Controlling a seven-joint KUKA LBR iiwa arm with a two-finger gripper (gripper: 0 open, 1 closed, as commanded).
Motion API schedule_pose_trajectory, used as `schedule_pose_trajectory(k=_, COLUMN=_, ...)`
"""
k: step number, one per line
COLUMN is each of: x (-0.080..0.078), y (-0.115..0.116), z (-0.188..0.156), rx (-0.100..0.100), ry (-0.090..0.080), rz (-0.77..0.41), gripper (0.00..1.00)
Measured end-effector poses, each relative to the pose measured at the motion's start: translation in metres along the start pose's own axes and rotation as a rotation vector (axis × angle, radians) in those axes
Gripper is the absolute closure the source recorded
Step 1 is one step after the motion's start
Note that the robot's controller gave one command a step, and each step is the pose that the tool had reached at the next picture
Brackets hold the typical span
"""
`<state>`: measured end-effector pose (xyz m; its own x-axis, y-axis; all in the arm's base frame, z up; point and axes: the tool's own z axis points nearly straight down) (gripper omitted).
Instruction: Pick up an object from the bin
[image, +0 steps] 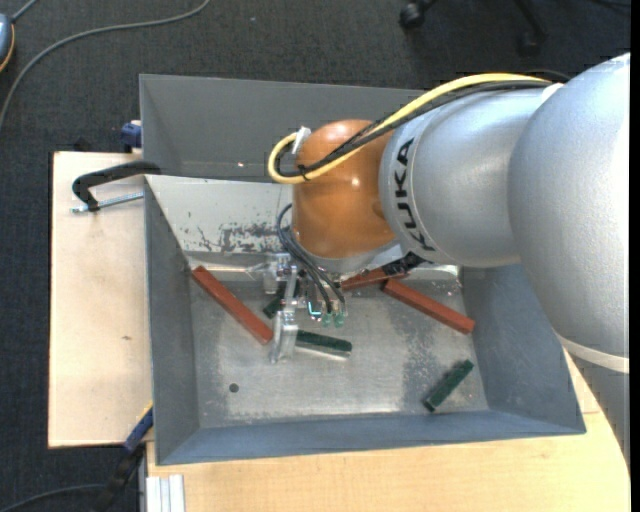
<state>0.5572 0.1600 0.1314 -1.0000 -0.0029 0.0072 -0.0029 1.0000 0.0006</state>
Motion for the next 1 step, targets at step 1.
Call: schedule_pose_trajectory(k=1, x=-0.0151, y=-0.0379, z=0.0582, rx=0.001, ry=-0.005, rz=0.017, gripper=0.0)
